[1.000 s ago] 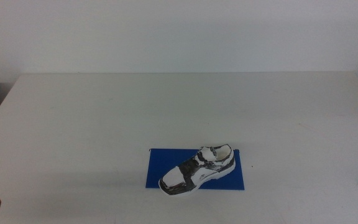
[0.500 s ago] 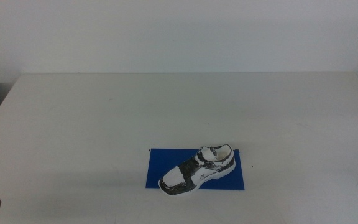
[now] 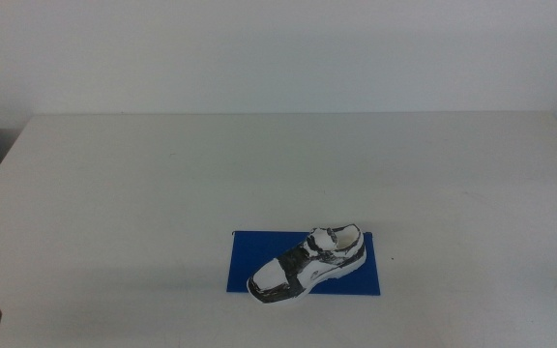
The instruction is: Use one arm to grab the shoe from the table and place it on the mat.
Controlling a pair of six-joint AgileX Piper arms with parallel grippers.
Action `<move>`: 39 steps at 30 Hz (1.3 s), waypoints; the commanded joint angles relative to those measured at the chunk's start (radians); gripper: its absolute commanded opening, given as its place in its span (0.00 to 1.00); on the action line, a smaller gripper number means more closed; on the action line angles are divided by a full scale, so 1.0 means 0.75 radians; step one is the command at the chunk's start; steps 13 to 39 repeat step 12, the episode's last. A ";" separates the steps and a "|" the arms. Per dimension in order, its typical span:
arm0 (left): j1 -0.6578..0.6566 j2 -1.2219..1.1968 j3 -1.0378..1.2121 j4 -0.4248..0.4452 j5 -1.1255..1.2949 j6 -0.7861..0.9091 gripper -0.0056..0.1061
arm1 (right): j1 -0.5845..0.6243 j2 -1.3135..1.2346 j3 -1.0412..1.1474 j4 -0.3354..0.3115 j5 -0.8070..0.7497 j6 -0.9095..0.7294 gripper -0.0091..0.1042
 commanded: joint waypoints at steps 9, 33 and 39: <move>-0.009 -0.035 0.004 -0.013 -0.104 -0.004 0.89 | 0.026 0.018 -0.033 -0.051 -0.092 -0.008 0.78; -0.009 -0.035 0.004 -0.013 -0.104 -0.004 0.89 | 0.026 0.018 -0.033 -0.051 -0.092 -0.008 0.78; -0.009 -0.035 0.004 -0.013 -0.104 -0.004 0.89 | 0.026 0.018 -0.033 -0.051 -0.092 -0.008 0.78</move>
